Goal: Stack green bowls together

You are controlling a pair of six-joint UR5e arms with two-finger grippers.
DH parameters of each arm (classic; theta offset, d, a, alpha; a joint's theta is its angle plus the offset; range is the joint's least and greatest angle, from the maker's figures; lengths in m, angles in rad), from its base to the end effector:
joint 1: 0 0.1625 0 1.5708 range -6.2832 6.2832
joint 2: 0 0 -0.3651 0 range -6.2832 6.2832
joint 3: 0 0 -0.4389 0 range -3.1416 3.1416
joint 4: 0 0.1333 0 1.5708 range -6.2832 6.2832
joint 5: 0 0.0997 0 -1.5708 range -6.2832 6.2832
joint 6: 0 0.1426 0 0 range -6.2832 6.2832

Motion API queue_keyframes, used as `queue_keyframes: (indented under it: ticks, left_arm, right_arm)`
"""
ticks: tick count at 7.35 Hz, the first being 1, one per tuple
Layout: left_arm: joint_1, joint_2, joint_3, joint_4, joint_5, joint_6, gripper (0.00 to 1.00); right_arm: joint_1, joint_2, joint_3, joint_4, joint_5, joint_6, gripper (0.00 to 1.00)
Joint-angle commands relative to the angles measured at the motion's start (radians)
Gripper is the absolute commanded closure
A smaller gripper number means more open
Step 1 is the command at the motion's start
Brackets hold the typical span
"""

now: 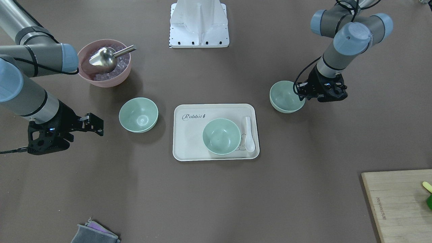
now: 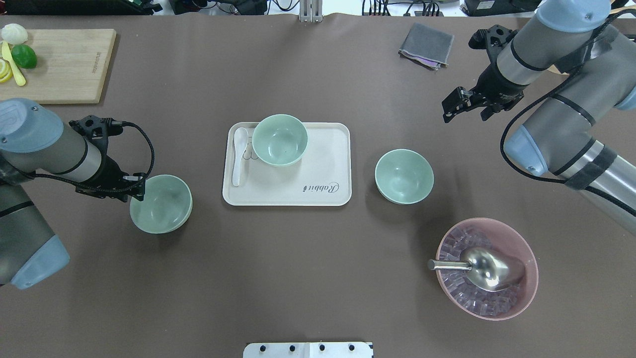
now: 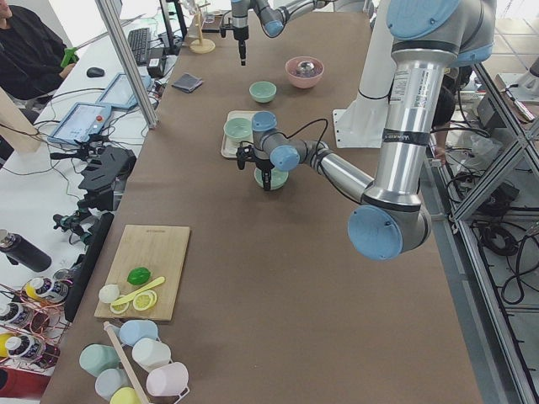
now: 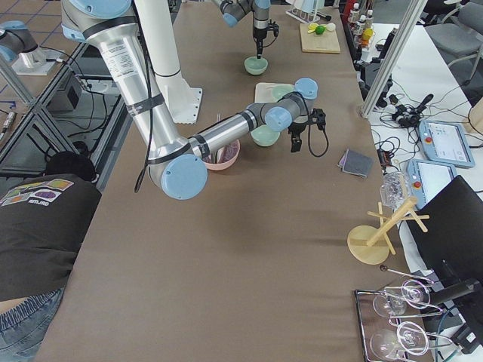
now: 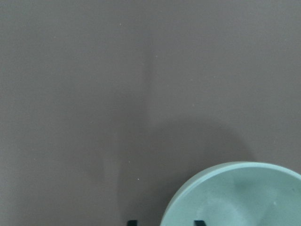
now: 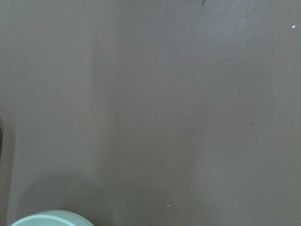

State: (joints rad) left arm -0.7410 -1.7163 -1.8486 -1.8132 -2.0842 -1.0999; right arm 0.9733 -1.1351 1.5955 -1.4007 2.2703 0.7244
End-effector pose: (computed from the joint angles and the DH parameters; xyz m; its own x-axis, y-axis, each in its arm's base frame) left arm 0.4060 -0.4572 0.3796 0.6823 -0.0886 -0.7256 0.0613 0.9961 -0.0640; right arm -0.3551 -0.5956 0.3278 0.6150 -0.1148 0.7801 0.0626 0.9933 0.0969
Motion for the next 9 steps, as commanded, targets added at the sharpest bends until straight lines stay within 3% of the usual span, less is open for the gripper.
queue_keyframes:
  ticks: [1, 3, 5, 7, 9]
  left_arm:
    - [0.0, 0.0, 0.008, -0.002, 0.001, 0.0, 0.63]
    - [0.0, -0.002, 0.012, -0.003, 0.0, 0.0, 0.71]
    - [0.0, -0.009, 0.011, -0.006, 0.0, -0.006, 0.87]
    - [0.0, -0.012, 0.009, -0.018, -0.002, -0.009, 0.88]
    - [-0.017, 0.004, -0.036, -0.014, -0.06, 0.0, 1.0]
  right_arm:
    - [0.001, 0.001, 0.0, 0.0, 0.0, 0.007, 0.0]
    - [0.001, 0.0, 0.0, 0.002, 0.026, 0.007, 0.0]
    - [0.001, 0.001, 0.0, 0.002, 0.026, 0.007, 0.0]
    - [0.001, 0.0, -0.002, 0.0, 0.026, 0.007, 0.0]
    - [0.001, 0.0, -0.002, 0.0, 0.028, 0.007, 0.0]
